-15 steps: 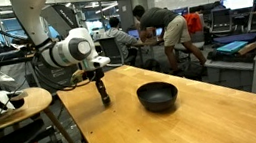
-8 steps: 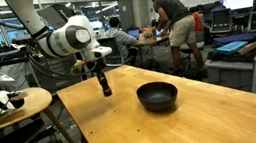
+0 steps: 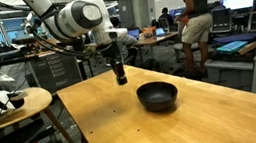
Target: Put the block in the bowl
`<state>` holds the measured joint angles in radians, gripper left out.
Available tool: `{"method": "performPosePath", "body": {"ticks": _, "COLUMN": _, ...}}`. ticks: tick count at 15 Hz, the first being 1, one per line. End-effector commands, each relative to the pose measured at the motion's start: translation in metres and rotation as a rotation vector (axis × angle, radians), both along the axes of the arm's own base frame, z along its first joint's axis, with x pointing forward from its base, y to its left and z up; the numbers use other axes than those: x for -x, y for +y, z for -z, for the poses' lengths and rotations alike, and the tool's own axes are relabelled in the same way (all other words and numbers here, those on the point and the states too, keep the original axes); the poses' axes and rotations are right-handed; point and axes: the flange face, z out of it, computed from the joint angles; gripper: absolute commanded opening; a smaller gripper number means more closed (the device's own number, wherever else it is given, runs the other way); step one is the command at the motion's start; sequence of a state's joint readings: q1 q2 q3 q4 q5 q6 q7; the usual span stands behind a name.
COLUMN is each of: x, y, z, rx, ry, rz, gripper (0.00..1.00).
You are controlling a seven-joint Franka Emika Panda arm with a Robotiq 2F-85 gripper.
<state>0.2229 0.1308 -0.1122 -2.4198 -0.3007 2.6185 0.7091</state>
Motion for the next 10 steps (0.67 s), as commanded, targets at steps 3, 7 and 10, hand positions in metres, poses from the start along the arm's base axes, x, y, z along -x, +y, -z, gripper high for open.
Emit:
{"method": "performPosePath", "body": {"ticks": 3, "x": -0.043, "y": -0.050, "z": -0.011, "rx": 0.011, "ry": 0.008, "rz": 0.000, "gripper": 0.21}}
{"method": "performPosePath", "body": {"ticks": 7, "x": -0.070, "y": -0.076, "z": 0.006, "rx": 0.005, "ry": 0.002, "rz": -0.008, "gripper": 0.21}}
{"method": "performPosePath", "body": {"ticks": 10, "x": -0.089, "y": -0.088, "z": 0.030, "rx": -0.009, "ry": 0.016, "rz": -0.003, "gripper": 0.21}}
